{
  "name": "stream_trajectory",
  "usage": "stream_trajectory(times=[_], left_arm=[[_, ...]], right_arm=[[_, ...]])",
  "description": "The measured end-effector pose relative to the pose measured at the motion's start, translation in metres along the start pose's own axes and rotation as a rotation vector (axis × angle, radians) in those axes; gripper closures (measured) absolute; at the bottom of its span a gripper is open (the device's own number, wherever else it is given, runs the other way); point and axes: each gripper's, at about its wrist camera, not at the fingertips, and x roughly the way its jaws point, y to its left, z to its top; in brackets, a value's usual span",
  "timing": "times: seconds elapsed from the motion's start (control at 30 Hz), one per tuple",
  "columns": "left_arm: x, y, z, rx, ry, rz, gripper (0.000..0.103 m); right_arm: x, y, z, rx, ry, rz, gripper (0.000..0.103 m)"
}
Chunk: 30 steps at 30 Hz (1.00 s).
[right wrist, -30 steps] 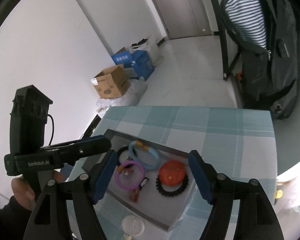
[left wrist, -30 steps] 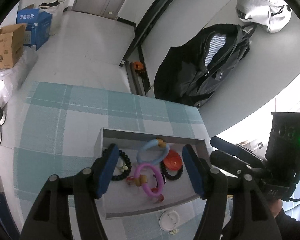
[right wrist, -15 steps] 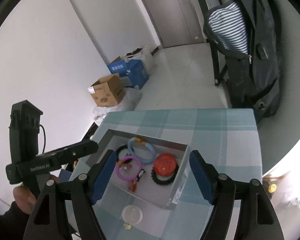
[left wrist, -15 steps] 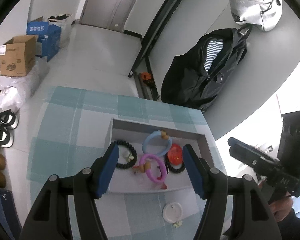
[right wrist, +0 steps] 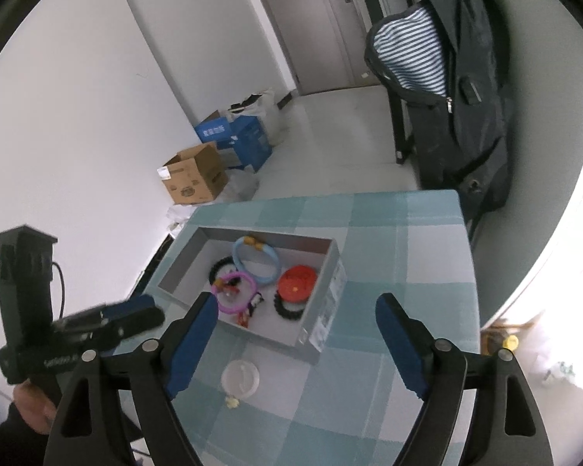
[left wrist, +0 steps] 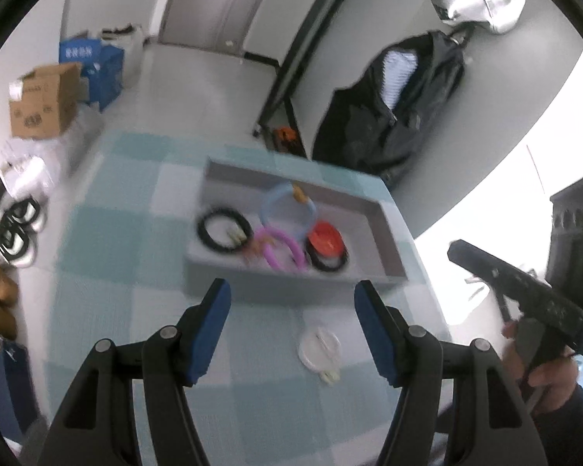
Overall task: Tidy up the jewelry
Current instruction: 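Withdraw both tools from the box toward the white badge, then grasp the small white flower charm with the left gripper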
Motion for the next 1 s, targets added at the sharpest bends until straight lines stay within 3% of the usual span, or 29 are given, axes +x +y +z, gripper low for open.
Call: stream_trajectory(times=[0.3,0.6,0.73,0.8,0.87,1.0], left_arm=[[0.046,-0.032,-0.043,0.07,0.218,0.067,0.042],[0.06,-0.052,-0.052,0.19,0.209,0.184,0.043],[0.058,-0.054,-0.057,0.237,0.196,0.283,0.061],[0.056,-0.053,-0.058,0.253,0.192,0.293,0.07],[0.057,-0.057,-0.06,0.284,0.193,0.268,0.093],[0.053,-0.061,-0.066,0.324,0.178,0.291,0.093]], right_arm=[[-0.009,-0.004,-0.024,0.042,0.026,-0.035,0.018],[-0.026,-0.013,-0.042,0.112,0.018,-0.058,0.018],[-0.033,-0.018,-0.042,0.135,0.004,-0.058,0.018],[-0.035,-0.021,-0.042,0.144,-0.001,-0.064,0.018],[-0.037,-0.023,-0.043,0.154,-0.006,-0.063,0.018],[-0.038,-0.024,-0.046,0.161,-0.004,-0.068,0.018]])
